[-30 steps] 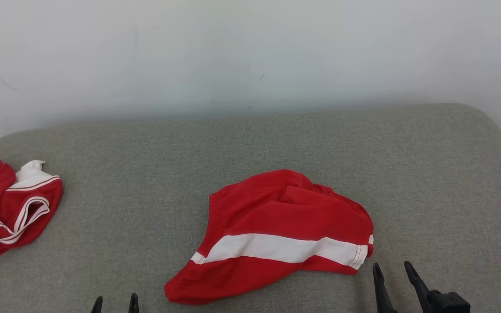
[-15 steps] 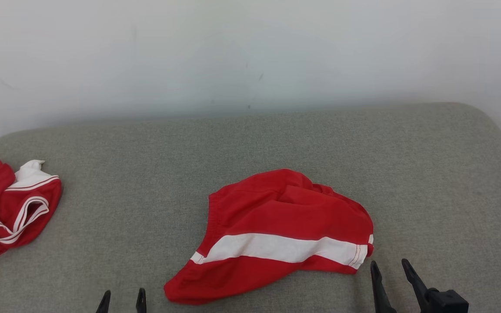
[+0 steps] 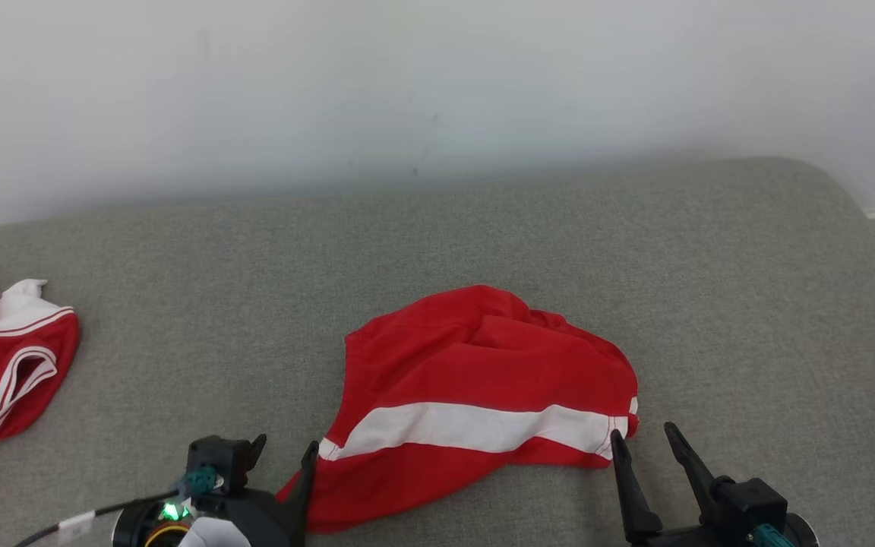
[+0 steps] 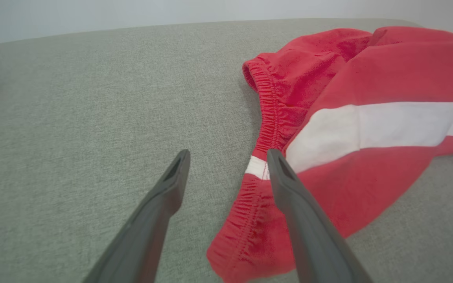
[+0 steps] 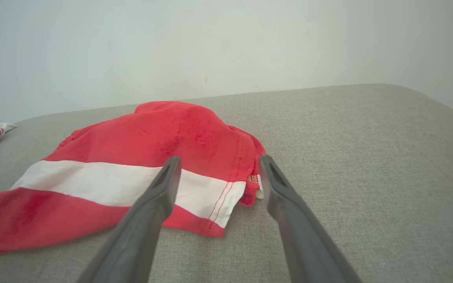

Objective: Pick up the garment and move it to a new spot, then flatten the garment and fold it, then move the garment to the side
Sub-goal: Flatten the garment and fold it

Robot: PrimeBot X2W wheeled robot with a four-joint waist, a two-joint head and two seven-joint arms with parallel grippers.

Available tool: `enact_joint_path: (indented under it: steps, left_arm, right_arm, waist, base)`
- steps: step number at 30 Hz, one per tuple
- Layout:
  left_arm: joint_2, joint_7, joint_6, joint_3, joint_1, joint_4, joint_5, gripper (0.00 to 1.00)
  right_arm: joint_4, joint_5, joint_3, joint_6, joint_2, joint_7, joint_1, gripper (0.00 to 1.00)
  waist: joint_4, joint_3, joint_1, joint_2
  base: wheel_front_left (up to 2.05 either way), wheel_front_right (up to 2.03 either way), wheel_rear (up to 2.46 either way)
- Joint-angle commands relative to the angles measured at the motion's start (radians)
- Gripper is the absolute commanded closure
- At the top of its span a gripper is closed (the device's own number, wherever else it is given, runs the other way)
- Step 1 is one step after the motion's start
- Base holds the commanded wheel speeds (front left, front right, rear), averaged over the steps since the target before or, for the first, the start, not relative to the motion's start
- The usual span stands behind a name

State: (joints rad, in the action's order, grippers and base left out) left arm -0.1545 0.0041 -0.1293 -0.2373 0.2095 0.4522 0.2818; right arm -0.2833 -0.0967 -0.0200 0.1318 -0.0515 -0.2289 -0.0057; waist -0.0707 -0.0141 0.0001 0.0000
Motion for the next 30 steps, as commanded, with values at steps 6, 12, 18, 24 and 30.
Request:
enact_joint_path:
  steps: [6,12,18,24,30]
  left_arm:
    - [-0.067,0.137,-0.001,-0.103,0.119,0.076,0.085,0.00]
    - [-0.122,0.219,-0.001,-0.227,0.178,0.109,0.124,0.00]
    - [-0.168,0.248,-0.001,-0.357,0.225,0.124,0.174,0.00]
    - [-0.186,0.261,-0.001,-0.456,0.252,0.124,0.218,1.00]
    - [-0.188,0.214,0.016,-0.471,0.260,0.144,0.228,1.00]
  right_arm:
    - [0.006,-0.009,-0.023,-0.002,0.002,0.000,-0.025,0.00]
    - [0.002,-0.016,-0.018,-0.002,0.002,-0.009,-0.035,0.00]
    - [-0.004,-0.021,-0.012,-0.002,0.002,-0.016,-0.051,0.00]
    - [-0.010,-0.022,-0.014,-0.002,0.002,-0.019,-0.057,0.00]
    - [-0.025,-0.003,-0.030,-0.002,0.002,0.034,-0.061,0.00]
  waist:
    - [-0.039,-0.046,-0.0001,0.0000]
    - [-0.047,-0.072,-0.0001,0.0000]
    - [-0.036,-0.091,-0.0001,0.0000]
    - [-0.025,-0.098,-0.0001,0.0000]
    - [-0.009,-0.107,-0.0001,0.0000]
  base:
    - [0.00,0.00,0.00]
    - [0.00,0.00,0.00]
    - [0.00,0.00,0.00]
    - [0.00,0.00,0.00]
    - [0.00,0.00,0.00]
